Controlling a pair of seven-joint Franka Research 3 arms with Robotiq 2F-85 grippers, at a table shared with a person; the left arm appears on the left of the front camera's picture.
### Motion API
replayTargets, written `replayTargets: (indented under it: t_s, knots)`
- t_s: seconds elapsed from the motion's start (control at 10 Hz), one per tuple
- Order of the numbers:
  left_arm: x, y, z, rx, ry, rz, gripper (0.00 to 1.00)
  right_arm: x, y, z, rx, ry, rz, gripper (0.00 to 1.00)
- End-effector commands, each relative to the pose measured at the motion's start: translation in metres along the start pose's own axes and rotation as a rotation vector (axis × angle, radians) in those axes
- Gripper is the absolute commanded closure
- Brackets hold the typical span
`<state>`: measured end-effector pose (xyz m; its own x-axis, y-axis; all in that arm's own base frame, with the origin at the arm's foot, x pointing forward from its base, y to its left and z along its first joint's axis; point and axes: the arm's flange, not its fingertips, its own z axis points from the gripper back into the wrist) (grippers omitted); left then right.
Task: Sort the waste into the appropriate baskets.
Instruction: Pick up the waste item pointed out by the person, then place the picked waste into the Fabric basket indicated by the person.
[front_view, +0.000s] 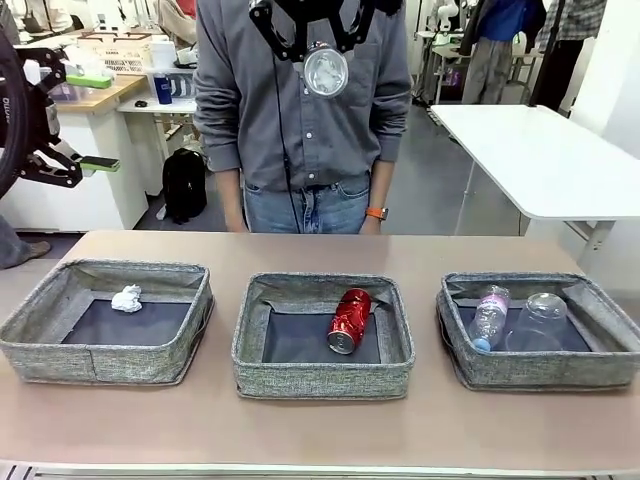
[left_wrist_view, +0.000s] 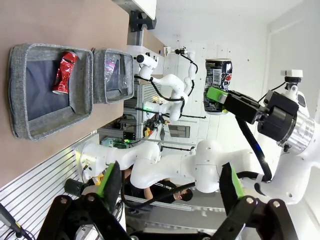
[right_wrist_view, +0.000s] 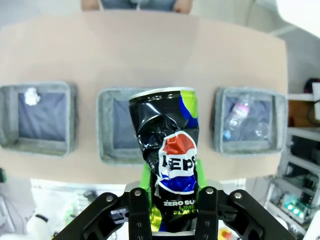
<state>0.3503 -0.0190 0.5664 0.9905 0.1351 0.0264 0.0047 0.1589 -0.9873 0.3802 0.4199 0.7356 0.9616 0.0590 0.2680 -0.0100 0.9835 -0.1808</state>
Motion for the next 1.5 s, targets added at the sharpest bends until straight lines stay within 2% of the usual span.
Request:
replayTargets:
  t_s: [0.0,1.4]
  knots:
    - [-0.0019,-0.0026,-0.0008,-0.017,-0.009,0.004,0.00,-0.0024,-0.0023,-0.0033,0.010,0.005,0.009,0.64]
    - [-0.0019,-0.0026,-0.0008,-0.017,-0.009,0.004,0.00,-0.0024,-0.0023,-0.0033,0.010,0.005,0.009,0.64]
